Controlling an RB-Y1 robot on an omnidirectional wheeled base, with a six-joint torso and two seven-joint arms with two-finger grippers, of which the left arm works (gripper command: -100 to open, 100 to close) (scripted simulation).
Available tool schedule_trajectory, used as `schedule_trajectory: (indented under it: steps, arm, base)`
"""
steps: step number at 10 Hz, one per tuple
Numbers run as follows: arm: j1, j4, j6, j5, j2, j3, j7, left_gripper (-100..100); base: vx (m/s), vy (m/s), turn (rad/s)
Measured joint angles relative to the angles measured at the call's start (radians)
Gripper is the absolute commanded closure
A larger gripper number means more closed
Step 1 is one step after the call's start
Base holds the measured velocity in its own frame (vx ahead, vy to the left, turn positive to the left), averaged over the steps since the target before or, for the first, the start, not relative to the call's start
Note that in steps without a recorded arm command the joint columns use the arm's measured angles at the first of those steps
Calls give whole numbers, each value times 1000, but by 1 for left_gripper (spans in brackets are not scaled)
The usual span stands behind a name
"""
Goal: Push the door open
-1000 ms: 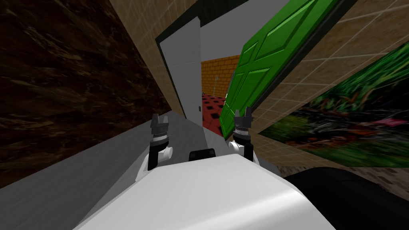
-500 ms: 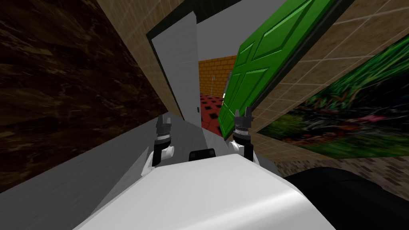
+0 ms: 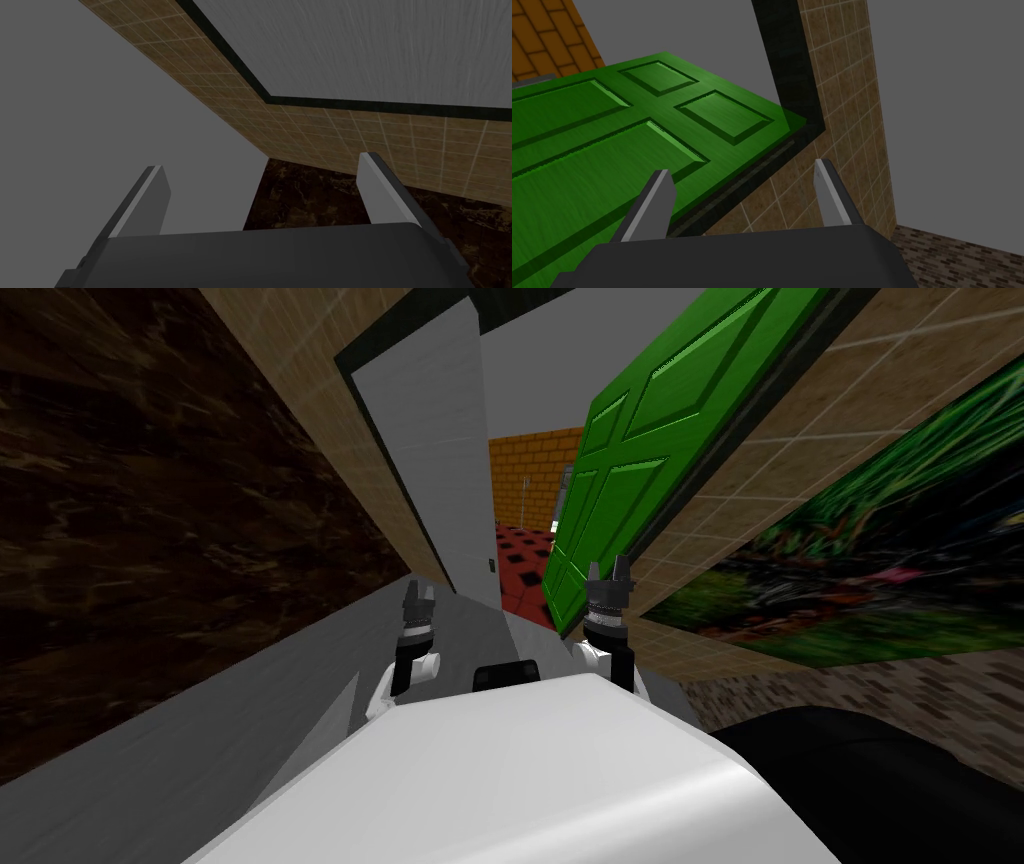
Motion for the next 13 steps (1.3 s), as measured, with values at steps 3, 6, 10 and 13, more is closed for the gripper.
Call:
schedule_trajectory:
  steps: [3,6,10,13]
  arm:
    - [-25,79,-13,6,9,3,1,-100]
    - [-54,143,-17,8,8,3,-4,-100]
    - [-93,258,-35,14,11,4,-7,-100]
    - [-131,350,-45,18,11,6,-12,-100]
  base:
    - [88,65,-142]
    - [52,33,-87]
    - [87,70,-151]
    - [75,76,-155]
